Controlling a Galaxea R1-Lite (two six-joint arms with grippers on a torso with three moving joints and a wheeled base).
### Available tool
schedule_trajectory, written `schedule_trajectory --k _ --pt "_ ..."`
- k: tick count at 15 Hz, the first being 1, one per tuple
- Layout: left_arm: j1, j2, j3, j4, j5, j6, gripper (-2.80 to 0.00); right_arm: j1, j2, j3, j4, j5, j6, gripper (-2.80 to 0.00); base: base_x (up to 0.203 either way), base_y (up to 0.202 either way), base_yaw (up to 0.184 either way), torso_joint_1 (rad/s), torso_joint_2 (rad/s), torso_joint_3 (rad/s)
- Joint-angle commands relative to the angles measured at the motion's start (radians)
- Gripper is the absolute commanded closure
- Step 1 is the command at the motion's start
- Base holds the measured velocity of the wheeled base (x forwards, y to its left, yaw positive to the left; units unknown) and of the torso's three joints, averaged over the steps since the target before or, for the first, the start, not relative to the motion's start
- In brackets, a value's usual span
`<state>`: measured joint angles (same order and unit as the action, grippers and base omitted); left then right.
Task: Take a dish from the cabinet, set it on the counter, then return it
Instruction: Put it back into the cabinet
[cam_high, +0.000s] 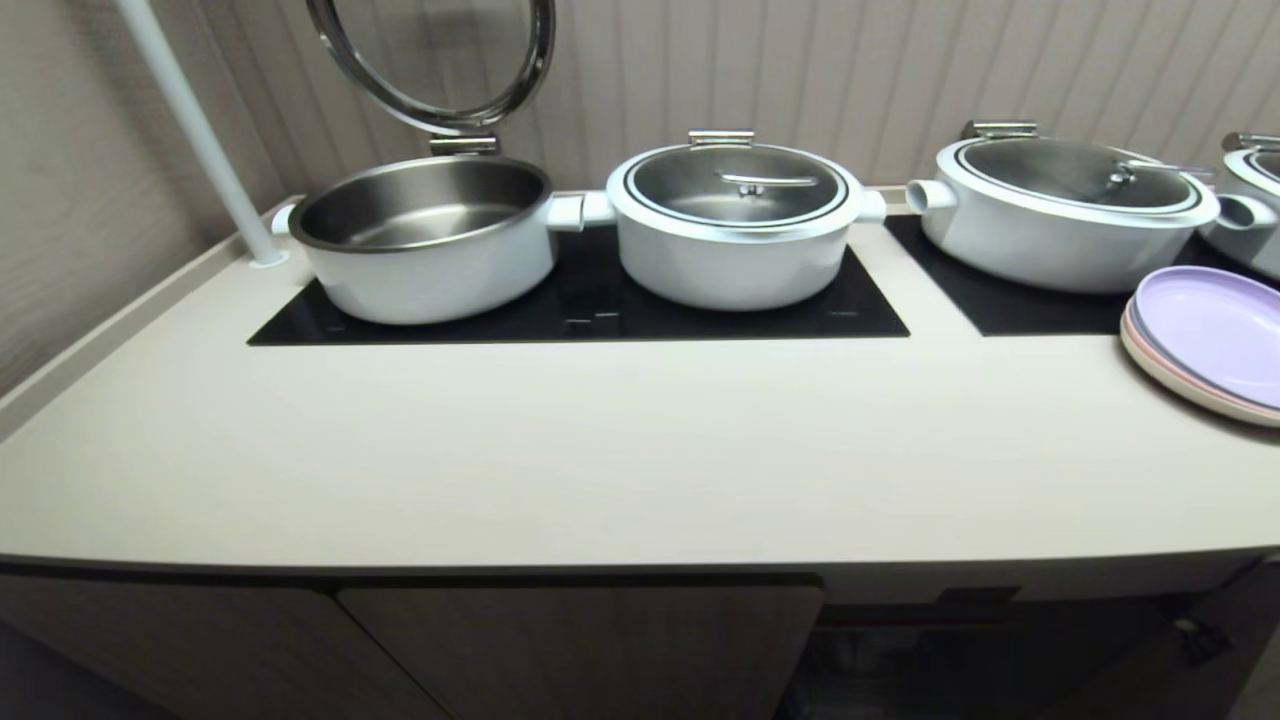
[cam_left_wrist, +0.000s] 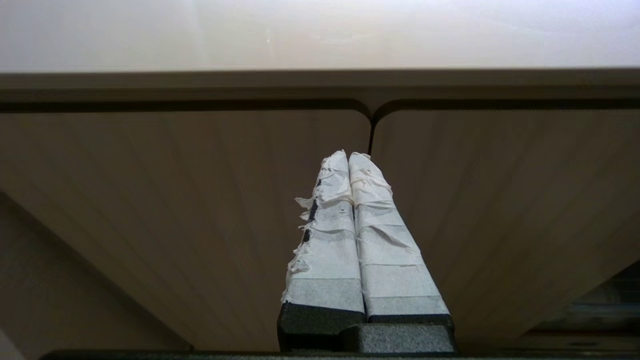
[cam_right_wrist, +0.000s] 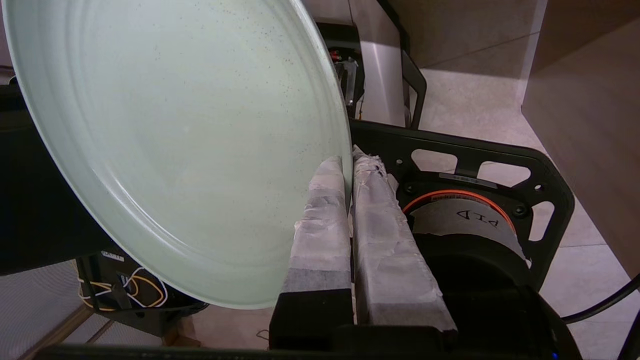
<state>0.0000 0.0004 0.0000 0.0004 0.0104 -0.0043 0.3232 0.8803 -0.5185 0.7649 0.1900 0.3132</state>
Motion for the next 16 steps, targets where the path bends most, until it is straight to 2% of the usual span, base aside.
schedule_trajectory --k 1,16 --pt "0.0 0.0 0.0 0.0 0.0 0.0 0.0 0.0 0.003 0.0 0.004 0.002 0.001 0.0 0.0 0.0 0.0 -0.165 0.39 0.211" --pt "0.0 0.0 0.0 0.0 0.0 0.0 0.0 0.004 0.009 0.006 -0.001 0.002 0.009 0.0 0.0 0.0 0.0 -0.227 0.51 0.282"
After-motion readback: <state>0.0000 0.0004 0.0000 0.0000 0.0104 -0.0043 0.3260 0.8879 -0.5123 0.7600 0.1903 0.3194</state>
